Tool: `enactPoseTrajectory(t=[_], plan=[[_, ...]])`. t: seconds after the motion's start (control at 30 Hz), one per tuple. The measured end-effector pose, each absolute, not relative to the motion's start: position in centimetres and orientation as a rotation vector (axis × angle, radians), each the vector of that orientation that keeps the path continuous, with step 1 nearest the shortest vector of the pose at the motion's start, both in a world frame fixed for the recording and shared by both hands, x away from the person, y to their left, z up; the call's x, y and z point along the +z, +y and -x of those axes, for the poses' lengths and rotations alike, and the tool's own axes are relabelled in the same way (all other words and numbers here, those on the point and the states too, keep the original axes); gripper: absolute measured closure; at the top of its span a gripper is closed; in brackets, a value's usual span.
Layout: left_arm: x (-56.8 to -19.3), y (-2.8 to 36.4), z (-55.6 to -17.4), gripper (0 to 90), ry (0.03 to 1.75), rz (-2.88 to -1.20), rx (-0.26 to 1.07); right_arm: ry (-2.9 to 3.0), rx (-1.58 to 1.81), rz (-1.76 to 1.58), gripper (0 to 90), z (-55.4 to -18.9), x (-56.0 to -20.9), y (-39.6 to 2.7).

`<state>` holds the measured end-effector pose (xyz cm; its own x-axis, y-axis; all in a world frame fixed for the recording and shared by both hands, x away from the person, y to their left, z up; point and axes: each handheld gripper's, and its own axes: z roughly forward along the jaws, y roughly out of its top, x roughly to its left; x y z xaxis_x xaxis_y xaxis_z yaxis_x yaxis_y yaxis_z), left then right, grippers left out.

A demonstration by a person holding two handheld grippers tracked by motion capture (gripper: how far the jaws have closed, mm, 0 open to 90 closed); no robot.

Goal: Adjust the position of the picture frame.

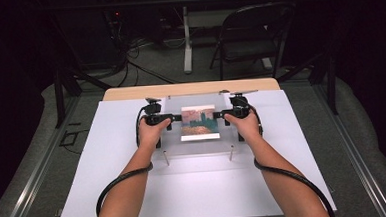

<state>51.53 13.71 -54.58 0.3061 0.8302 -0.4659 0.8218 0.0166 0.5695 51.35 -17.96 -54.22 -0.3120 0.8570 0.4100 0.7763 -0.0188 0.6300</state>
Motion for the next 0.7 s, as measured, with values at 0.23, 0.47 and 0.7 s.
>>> enactPoseTrajectory(t=[0.23, 0.47, 0.7], plan=[[-54.70, 13.69, -51.39, 20.7, 1.499, -1.745, 0.030, 2.115, 1.240, -1.793, 26.3, -51.26, -54.18, -17.91], [-54.70, 14.10, -51.42, 24.2, 1.495, -1.740, 0.011, 2.071, 1.253, -1.804, 27.0, -51.07, -54.29, -17.73], [-54.67, 14.11, -51.40, 24.5, 1.494, -1.735, 0.013, 2.052, 1.264, -1.804, 28.9, -50.94, -54.33, -17.79]])
